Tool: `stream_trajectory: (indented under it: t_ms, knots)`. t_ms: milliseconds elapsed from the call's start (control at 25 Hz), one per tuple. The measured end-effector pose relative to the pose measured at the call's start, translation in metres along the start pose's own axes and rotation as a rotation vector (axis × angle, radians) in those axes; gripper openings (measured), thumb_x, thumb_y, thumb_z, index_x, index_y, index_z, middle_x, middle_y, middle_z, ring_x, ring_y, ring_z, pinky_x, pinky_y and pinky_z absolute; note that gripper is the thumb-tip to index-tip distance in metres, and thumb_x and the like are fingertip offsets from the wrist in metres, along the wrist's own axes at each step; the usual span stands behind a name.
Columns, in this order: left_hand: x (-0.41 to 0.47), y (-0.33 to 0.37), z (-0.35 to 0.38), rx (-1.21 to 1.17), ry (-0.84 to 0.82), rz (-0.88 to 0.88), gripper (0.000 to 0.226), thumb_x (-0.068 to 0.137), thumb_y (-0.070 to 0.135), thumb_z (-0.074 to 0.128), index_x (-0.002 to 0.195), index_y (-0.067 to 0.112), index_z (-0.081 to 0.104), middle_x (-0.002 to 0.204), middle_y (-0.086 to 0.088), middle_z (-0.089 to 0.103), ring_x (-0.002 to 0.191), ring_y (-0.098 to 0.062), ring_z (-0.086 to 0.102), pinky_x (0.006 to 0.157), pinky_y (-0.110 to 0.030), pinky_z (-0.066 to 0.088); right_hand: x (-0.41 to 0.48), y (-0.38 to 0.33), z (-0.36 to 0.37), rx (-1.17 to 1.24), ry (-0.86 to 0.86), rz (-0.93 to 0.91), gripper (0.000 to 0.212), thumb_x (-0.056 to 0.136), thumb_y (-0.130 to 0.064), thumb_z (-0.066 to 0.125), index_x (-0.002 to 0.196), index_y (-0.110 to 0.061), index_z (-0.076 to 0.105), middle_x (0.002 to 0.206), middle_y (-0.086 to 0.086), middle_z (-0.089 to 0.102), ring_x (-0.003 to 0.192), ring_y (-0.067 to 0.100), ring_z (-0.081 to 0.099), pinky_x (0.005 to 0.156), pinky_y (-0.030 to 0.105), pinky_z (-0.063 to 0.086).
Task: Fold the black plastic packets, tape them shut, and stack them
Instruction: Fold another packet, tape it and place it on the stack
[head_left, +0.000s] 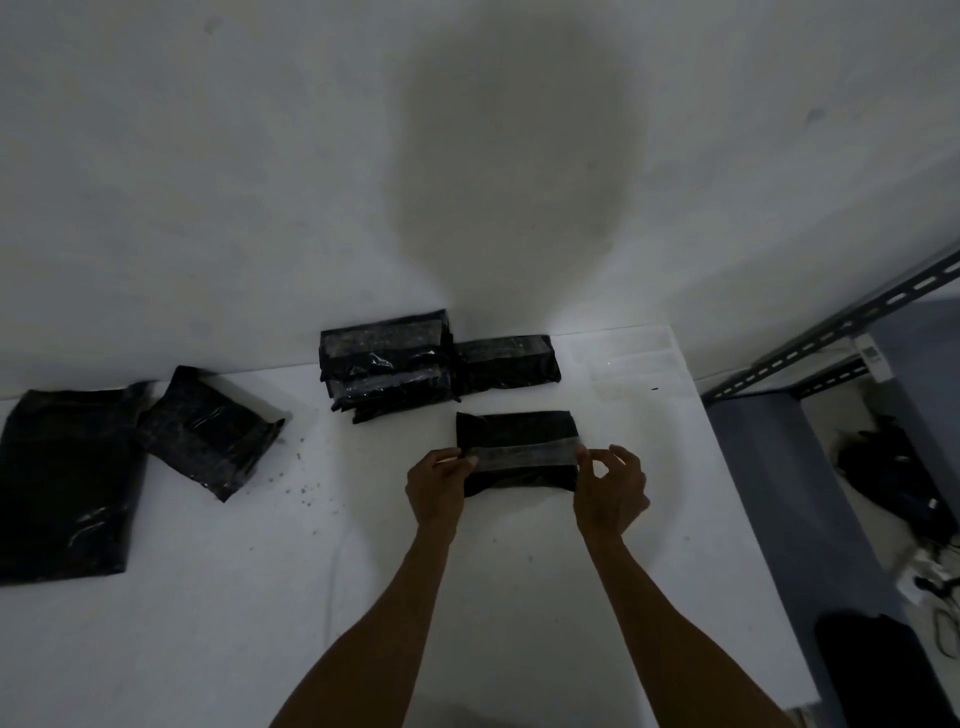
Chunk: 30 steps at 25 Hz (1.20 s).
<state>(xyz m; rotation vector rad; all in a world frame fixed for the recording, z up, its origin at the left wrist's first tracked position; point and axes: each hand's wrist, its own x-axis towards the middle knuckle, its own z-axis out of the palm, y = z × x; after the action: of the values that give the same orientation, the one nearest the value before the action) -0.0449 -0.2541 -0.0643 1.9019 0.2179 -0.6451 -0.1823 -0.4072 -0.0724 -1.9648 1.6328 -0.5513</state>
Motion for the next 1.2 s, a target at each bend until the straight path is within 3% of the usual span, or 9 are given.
stream_trajectory:
  t_ms: [320, 680, 760, 840, 920, 1120, 1200]
  knots:
    - [0.006, -0.016, 0.009, 0.061, 0.006, 0.075, 0.019, 0.076, 0.024, 0.083, 0.093, 0.018, 0.075, 0.083, 0.004, 0.073, 0.082, -0.009, 0.068, 0.078, -0.031, 0.057, 0.002, 0.017, 0.01, -0.115, -0.019, -0.077, 0.008, 0.084, -0.022, 0.077, 0.091, -0.018, 0.076, 0.119, 0.005, 0.067, 0.096, 0.031, 0.061, 0.082, 0.043, 0.04]
    - [0.009, -0.033, 0.017, 0.117, 0.071, 0.139, 0.015, 0.079, 0.019, 0.08, 0.092, 0.015, 0.074, 0.079, 0.004, 0.073, 0.077, -0.009, 0.068, 0.07, -0.022, 0.055, 0.001, 0.033, 0.026, -0.189, -0.083, -0.084, 0.009, 0.088, -0.025, 0.07, 0.092, -0.019, 0.077, 0.12, 0.004, 0.067, 0.099, 0.028, 0.06, 0.083, 0.04, 0.038]
    - [0.01, -0.035, 0.018, 0.134, 0.068, 0.165, 0.014, 0.08, 0.017, 0.079, 0.093, 0.014, 0.074, 0.079, 0.004, 0.072, 0.075, -0.007, 0.066, 0.068, -0.015, 0.051, 0.002, 0.037, 0.029, -0.187, -0.095, -0.08, 0.018, 0.09, -0.036, 0.068, 0.095, -0.02, 0.076, 0.121, 0.004, 0.066, 0.101, 0.027, 0.06, 0.085, 0.041, 0.038]
    - [0.009, -0.037, 0.02, 0.159, 0.077, 0.213, 0.013, 0.083, 0.015, 0.076, 0.095, 0.012, 0.074, 0.081, 0.003, 0.072, 0.074, -0.008, 0.065, 0.067, -0.011, 0.048, 0.001, 0.039, 0.031, -0.179, -0.112, -0.063, 0.037, 0.09, -0.048, 0.065, 0.11, -0.018, 0.07, 0.123, 0.005, 0.064, 0.105, 0.027, 0.059, 0.089, 0.043, 0.041]
    - [0.006, -0.038, 0.021, 0.15, 0.087, 0.28, 0.012, 0.085, 0.013, 0.074, 0.097, 0.01, 0.073, 0.083, 0.001, 0.071, 0.074, -0.009, 0.065, 0.069, -0.02, 0.052, 0.002, 0.041, 0.031, -0.147, -0.15, -0.035, 0.052, 0.089, -0.053, 0.063, 0.126, -0.015, 0.062, 0.127, 0.007, 0.061, 0.111, 0.027, 0.058, 0.094, 0.045, 0.043]
    - [0.0, -0.042, 0.018, 0.159, 0.156, 0.397, 0.033, 0.08, 0.016, 0.08, 0.109, 0.01, 0.065, 0.105, -0.003, 0.059, 0.088, -0.012, 0.059, 0.077, -0.022, 0.052, 0.004, 0.045, 0.021, 0.0, -0.118, -0.155, 0.041, 0.092, -0.033, 0.065, 0.129, -0.017, 0.058, 0.126, 0.007, 0.059, 0.112, 0.025, 0.057, 0.096, 0.045, 0.048]
    - [0.0, -0.04, 0.016, 0.253, 0.158, 0.508, 0.032, 0.082, 0.015, 0.078, 0.111, 0.008, 0.065, 0.11, -0.004, 0.057, 0.095, -0.013, 0.056, 0.082, -0.018, 0.05, 0.003, 0.04, 0.018, -0.02, -0.09, -0.312, 0.032, 0.093, -0.021, 0.065, 0.124, -0.014, 0.061, 0.122, 0.007, 0.06, 0.109, 0.023, 0.055, 0.092, 0.042, 0.05]
